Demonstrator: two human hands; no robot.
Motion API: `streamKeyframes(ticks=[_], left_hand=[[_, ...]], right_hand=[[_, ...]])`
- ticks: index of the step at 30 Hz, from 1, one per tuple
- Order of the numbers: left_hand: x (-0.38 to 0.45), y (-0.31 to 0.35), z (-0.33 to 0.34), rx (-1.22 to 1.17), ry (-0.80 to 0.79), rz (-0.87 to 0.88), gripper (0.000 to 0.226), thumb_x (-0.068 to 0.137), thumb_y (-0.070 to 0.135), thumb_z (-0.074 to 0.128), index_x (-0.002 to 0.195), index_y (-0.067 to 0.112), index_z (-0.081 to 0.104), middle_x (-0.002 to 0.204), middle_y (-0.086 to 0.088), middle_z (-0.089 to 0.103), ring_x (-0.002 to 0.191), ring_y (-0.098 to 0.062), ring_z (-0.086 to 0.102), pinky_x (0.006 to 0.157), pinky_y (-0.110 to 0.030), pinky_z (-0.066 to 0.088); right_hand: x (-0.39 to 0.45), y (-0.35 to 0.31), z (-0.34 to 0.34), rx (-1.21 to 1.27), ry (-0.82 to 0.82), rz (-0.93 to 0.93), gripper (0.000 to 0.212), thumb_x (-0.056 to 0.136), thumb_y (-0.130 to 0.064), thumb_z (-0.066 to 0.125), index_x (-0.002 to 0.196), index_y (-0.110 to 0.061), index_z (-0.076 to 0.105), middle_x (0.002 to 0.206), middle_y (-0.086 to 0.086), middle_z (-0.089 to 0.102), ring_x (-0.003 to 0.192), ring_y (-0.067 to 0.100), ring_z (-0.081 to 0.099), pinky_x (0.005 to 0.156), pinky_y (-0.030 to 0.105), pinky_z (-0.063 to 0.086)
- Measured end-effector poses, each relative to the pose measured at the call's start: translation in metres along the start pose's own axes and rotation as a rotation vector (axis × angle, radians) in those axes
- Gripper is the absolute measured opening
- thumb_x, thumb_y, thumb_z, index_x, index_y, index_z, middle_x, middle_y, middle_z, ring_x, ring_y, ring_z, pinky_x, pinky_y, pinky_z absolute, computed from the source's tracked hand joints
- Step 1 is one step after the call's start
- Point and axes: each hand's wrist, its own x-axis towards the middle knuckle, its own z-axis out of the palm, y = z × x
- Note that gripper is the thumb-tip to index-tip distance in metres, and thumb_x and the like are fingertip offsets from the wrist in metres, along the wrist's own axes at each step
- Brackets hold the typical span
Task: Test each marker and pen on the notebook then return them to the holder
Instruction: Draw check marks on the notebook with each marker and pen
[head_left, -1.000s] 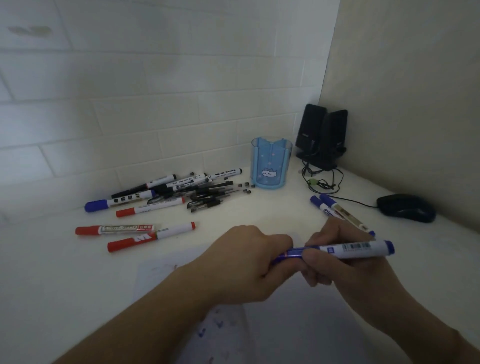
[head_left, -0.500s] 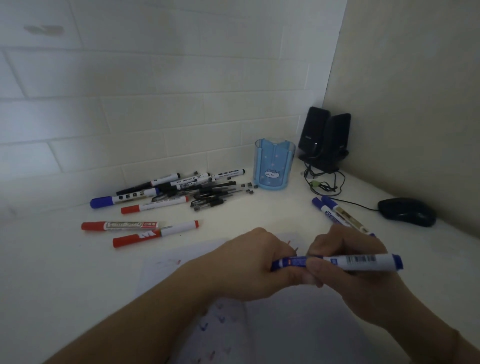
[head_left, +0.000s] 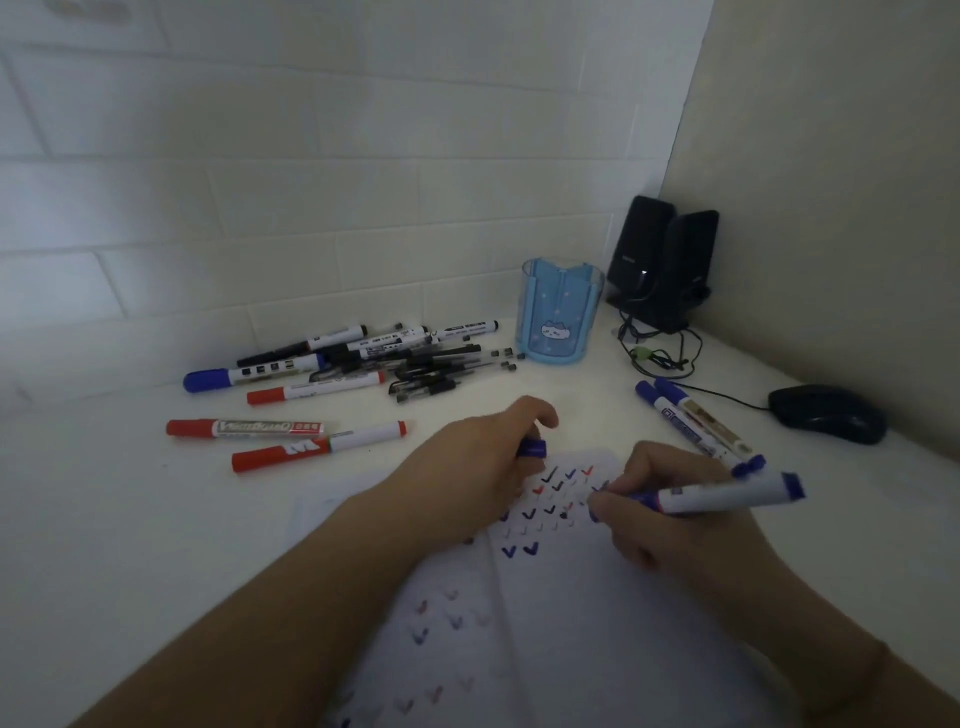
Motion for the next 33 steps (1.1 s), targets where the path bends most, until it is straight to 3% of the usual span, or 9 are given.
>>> streamKeyframes(ticks=[4,9,13,19,24,26,30,33], left_hand=[[0.001,-0.002,0.002,0.067,-0.017,0.037,0.026,0.093,0.026,0.055,0.118,0.027,0.047,0.11,0.005,0.063,0.095,-0.013,0.058,0.085,-0.03,0.049],[0.0,-0.004,0.001,0.068,0.015,0.065,0.02,0.092,0.026,0.055,0.112,0.025,0.051,0.103,0.003,0.063,0.092,-0.014,0.057,0.082,-0.033,0.049],[-0.001,-0.004,0.002,0.082,0.03,0.099,0.018,0.092,0.025,0.055,0.11,0.025,0.051,0.103,0.006,0.061,0.091,-0.011,0.054,0.082,-0.03,0.047],[-0.001,-0.005,0.002,0.088,0.035,0.115,0.021,0.092,0.022,0.056,0.112,0.026,0.053,0.105,0.008,0.06,0.091,-0.009,0.053,0.083,-0.026,0.046],[0.0,-0.005,0.0,0.058,0.025,0.059,0.025,0.094,0.025,0.055,0.118,0.025,0.053,0.109,0.006,0.061,0.091,-0.006,0.051,0.083,-0.019,0.043],[0.0,-0.004,0.0,0.057,0.032,0.078,0.023,0.093,0.025,0.055,0.116,0.024,0.055,0.106,0.005,0.062,0.088,-0.006,0.051,0.077,-0.015,0.041],[-0.003,-0.001,-0.001,0.021,0.05,0.118,0.022,0.093,0.028,0.056,0.114,0.024,0.057,0.102,0.008,0.062,0.084,-0.002,0.049,0.071,-0.006,0.037],[-0.004,0.001,-0.001,-0.024,0.04,0.13,0.022,0.093,0.027,0.056,0.114,0.024,0.057,0.096,0.013,0.058,0.083,-0.001,0.05,0.072,-0.006,0.039]], right_hand=[[0.005,0.005,0.013,-0.186,0.08,-0.027,0.031,0.076,-0.015,0.071,0.052,-0.01,0.052,0.05,0.009,0.056,0.04,0.008,0.046,0.04,0.018,0.039],[0.007,0.012,0.016,-0.232,0.037,-0.009,0.027,0.073,-0.021,0.071,0.055,-0.009,0.054,0.058,0.011,0.062,0.049,0.022,0.056,0.044,0.028,0.048],[0.008,0.013,0.017,-0.243,0.023,-0.004,0.031,0.073,-0.015,0.072,0.051,-0.013,0.05,0.051,0.007,0.056,0.041,0.01,0.046,0.041,0.016,0.041],[0.01,0.015,0.017,-0.218,0.07,-0.004,0.036,0.073,-0.011,0.07,0.05,-0.018,0.045,0.043,0.002,0.049,0.039,0.007,0.043,0.04,0.015,0.039],[0.009,0.009,0.008,0.059,0.128,0.057,0.024,0.076,-0.012,0.072,0.061,-0.007,0.053,0.042,0.003,0.053,0.037,0.013,0.044,0.038,0.022,0.039],[0.008,0.007,0.001,0.178,0.135,0.067,0.026,0.069,-0.022,0.074,0.067,-0.005,0.055,0.043,0.004,0.052,0.037,0.014,0.041,0.038,0.022,0.036],[0.008,0.004,-0.01,0.332,0.043,0.013,0.052,0.05,-0.057,0.081,0.072,-0.013,0.067,0.051,0.009,0.056,0.039,0.016,0.046,0.035,0.019,0.035],[0.007,0.008,-0.014,0.403,0.017,-0.019,0.028,0.064,-0.035,0.073,0.077,-0.011,0.069,0.057,0.01,0.06,0.044,0.021,0.051,0.035,0.019,0.035]])
